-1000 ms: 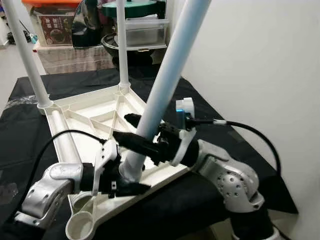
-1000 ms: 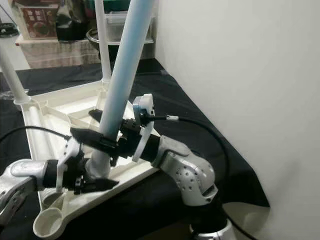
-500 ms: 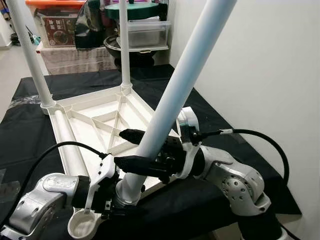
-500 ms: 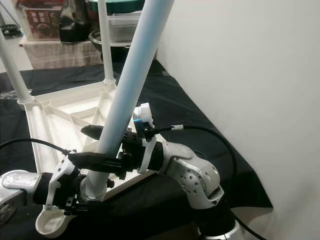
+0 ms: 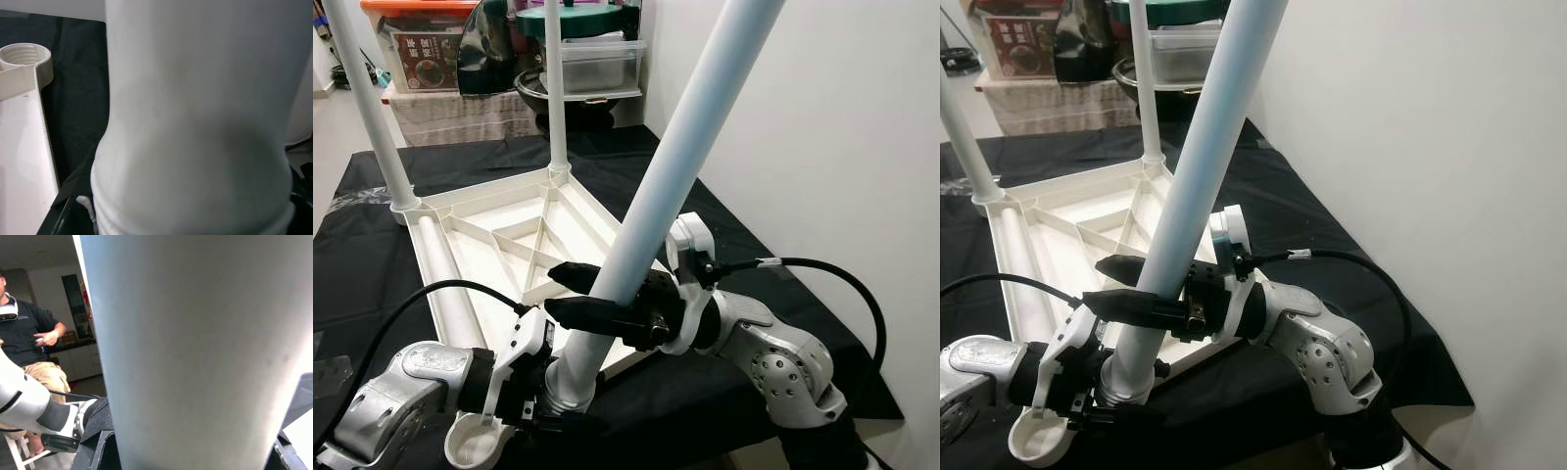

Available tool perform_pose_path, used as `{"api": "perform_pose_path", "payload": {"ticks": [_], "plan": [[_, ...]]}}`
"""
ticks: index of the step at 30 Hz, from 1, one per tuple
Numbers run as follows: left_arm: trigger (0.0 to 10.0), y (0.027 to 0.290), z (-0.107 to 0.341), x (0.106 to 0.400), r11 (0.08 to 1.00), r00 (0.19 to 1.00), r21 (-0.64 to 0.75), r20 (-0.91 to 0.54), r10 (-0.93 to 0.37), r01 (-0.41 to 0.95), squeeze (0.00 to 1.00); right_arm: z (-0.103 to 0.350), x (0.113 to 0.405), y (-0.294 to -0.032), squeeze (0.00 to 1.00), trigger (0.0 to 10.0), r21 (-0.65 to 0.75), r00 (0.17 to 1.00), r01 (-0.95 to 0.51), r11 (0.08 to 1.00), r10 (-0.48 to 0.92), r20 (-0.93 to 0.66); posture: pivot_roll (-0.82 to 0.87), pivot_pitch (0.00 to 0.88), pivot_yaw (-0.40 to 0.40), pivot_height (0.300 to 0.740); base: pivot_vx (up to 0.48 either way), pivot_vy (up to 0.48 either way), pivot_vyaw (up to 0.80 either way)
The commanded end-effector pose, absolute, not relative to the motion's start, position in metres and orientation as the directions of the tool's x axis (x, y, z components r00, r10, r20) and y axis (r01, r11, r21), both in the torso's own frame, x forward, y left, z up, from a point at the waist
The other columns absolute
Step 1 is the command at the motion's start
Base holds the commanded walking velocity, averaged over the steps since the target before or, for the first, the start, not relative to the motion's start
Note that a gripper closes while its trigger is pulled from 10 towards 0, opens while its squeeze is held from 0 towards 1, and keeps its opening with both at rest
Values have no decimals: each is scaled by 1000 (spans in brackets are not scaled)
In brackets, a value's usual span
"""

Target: Building children table

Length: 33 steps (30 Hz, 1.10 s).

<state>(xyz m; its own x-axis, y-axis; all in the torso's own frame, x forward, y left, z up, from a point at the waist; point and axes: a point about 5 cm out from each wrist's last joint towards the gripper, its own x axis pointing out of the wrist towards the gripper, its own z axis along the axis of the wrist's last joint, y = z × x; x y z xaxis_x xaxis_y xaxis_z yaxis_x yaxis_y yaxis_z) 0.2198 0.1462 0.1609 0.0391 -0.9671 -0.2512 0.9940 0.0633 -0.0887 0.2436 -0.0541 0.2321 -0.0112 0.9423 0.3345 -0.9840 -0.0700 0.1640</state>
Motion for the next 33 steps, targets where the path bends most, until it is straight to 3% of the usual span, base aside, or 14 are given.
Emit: {"api": "perform_pose_path", "payload": {"ticks": [1,3,4,6,10,14,16,20,22,23,26,27,29,33], "plan": [[10000,148,160,221,71,46,-83,-272,-961,994,0,237,238,-54,0,0,159,-45,-981,-113,925,377,-15,0,-61,740,0,0,0],[10000,148,160,221,71,46,-83,-272,-961,994,0,237,238,-54,0,0,159,-45,-981,-113,925,377,-15,0,-61,740,0,0,0],[10000,151,160,227,117,100,-53,-256,-962,992,1000,237,240,-54,0,0,161,-34,-982,-102,925,378,-15,0,-60,740,0,0,0],[10000,159,159,243,233,234,39,-266,-935,972,1000,239,244,-57,0,0,161,-1,-985,-68,923,385,-15,0,-60,740,0,0,0],[10000,164,167,252,318,325,71,-216,-921,946,1000,241,253,-63,0,0,153,54,-988,-7,919,391,-15,0,-60,740,0,0,0],[10000,171,178,255,390,397,77,-164,-903,918,1000,249,283,-81,0,0,134,233,-972,195,887,399,-10,0,-61,740,0,0,0],[10000,173,180,256,407,414,76,-153,-897,910,1000,251,290,-86,0,0,141,271,-962,233,872,408,-10,0,-61,740,0,0,0],[10000,181,184,257,563,570,91,-75,-819,821,1000,249,322,-122,0,0,23,512,-848,529,809,289,-15,0,-68,740,0,0,0],[10000,182,184,256,581,587,88,-63,-807,809,1000,247,325,-127,0,0,-3,542,-828,561,800,258,-15,0,-68,740,0,0,0],[10000,183,183,257,627,632,89,-35,-775,774,0,243,329,-135,0,0,-29,580,-800,599,785,219,-12,0,-74,740,0,0,0],[10000,184,182,258,658,661,90,-13,-750,748,0,241,331,-139,0,0,-42,602,-783,620,774,198,-12,0,-74,740,0,0,0],[10000,189,173,262,734,738,89,-26,-674,674,0,236,333,-146,0,0,-66,627,-764,642,762,163,-8,0,-80,740,0,0,0],[10000,191,161,262,784,789,88,-60,-612,615,0,229,335,-153,0,0,-99,653,-742,663,748,116,-5,0,-85,740,0,0,0],[10000,190,150,259,808,811,81,-88,-578,584,0,222,336,-159,0,0,-121,671,-727,675,737,81,-2,0,-87,740,0,0,0]]}}
